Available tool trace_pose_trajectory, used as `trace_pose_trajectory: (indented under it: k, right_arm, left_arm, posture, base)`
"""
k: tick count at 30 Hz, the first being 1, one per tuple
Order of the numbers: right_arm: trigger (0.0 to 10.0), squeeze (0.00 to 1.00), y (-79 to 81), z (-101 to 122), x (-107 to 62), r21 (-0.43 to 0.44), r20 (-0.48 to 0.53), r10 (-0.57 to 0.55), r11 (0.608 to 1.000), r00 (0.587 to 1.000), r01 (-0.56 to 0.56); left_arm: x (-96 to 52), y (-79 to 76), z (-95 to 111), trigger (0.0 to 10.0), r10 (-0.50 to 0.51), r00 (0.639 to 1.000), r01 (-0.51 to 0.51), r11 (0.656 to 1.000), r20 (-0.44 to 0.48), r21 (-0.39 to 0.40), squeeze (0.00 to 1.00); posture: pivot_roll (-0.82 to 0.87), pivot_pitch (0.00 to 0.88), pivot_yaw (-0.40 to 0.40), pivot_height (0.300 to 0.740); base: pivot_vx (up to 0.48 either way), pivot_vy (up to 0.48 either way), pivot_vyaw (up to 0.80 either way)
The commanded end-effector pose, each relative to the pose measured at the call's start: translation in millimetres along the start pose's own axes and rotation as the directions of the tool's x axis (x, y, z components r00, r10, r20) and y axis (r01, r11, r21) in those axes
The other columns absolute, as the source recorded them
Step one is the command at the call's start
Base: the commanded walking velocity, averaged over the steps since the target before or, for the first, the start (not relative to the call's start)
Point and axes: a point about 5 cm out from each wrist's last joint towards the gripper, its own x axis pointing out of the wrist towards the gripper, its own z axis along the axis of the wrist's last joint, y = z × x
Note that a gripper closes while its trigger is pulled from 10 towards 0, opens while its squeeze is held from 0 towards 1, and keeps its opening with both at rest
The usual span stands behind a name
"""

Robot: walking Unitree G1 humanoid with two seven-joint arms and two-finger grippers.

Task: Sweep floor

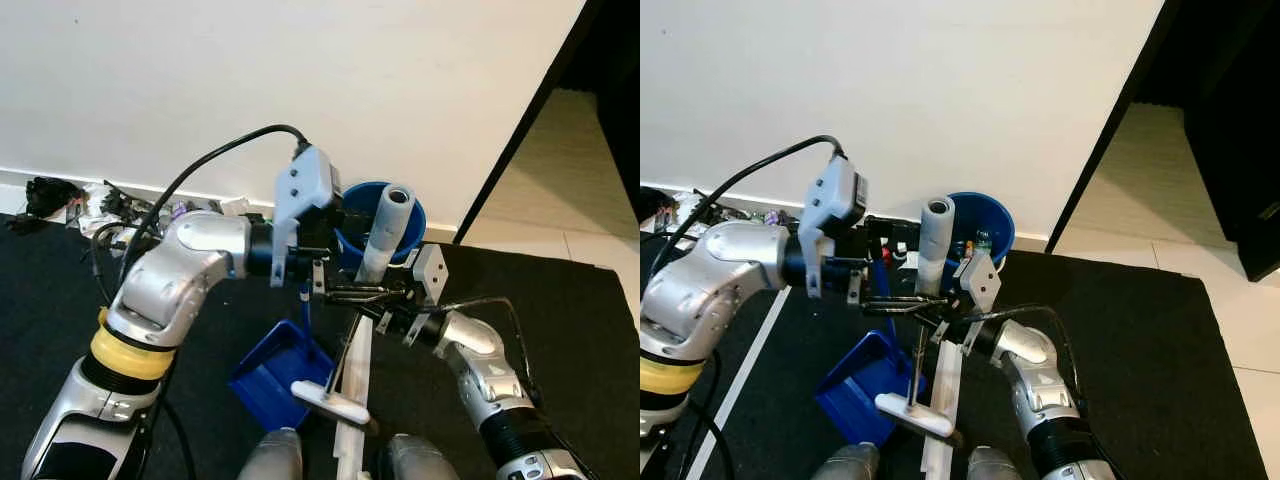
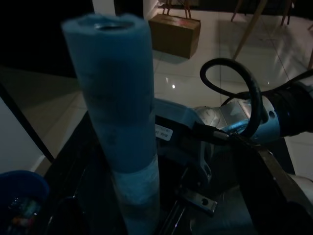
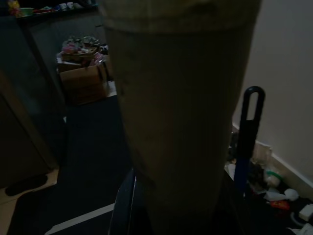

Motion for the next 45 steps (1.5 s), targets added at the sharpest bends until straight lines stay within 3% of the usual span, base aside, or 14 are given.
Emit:
trace_pose_trajectory:
  k: [1,12,19,25,31,37,45]
  right_arm:
    - [0.0,0.00,2.6,9.3,5.9,-0.018,0.040,0.030,0.999,0.999,-0.030]
    - [0.0,0.00,8.5,5.3,6.2,-0.011,0.011,0.074,0.997,0.997,-0.074]
    - [0.0,0.00,7.7,6.8,5.1,-0.017,0.009,0.079,0.997,0.997,-0.078]
    - [0.0,0.00,8.9,8.1,5.7,-0.024,0.006,0.095,0.995,0.995,-0.095]
    - [0.0,0.00,10.6,7.2,5.4,-0.029,-0.002,0.110,0.993,0.994,-0.110]
    - [0.0,0.00,9.9,6.3,3.5,-0.031,-0.009,0.106,0.994,0.994,-0.106]
    - [0.0,0.00,6.6,5.4,1.2,-0.025,-0.007,0.077,0.997,0.997,-0.077]
  left_arm:
    - [8.0,-1.1,-5.3,10.0,-0.009,1.000,0.009,1.000,-0.025,0.004,0.00]
    - [15.1,4.5,-3.1,10.0,0.019,1.000,-0.018,0.999,-0.017,0.043,0.00]
    - [10.3,7.8,-15.0,10.0,0.045,0.990,-0.036,0.997,-0.130,0.070,0.00]
    - [8.6,23.2,-23.0,10.0,0.178,0.965,-0.161,0.982,-0.191,0.104,0.00]
    - [9.2,26.8,-16.9,10.0,0.202,0.971,-0.193,0.978,-0.132,0.076,0.00]
    - [6.2,23.8,0.4,10.0,0.160,0.987,-0.160,0.987,0.015,0.007,0.00]
    - [3.9,20.9,6.6,10.0,0.146,0.986,-0.146,0.989,0.078,-0.012,0.00]
  posture:
    - [0.13,0.000,-0.020,0.740]
    - [0.13,0.000,-0.021,0.740]
    - [0.13,0.000,-0.022,0.740]
    - [0.13,0.000,-0.023,0.740]
    - [0.13,0.000,-0.025,0.740]
    - [0.13,0.000,-0.024,0.740]
    - [0.14,0.000,-0.023,0.740]
  base:
    - [0.000,0.000,0.00]
    - [0.000,0.000,0.00]
    - [0.000,0.000,0.00]
    - [0.000,0.000,0.00]
    - [0.000,0.000,0.00]
    - [0.000,0.000,0.00]
    - [0.000,0.000,0.00]
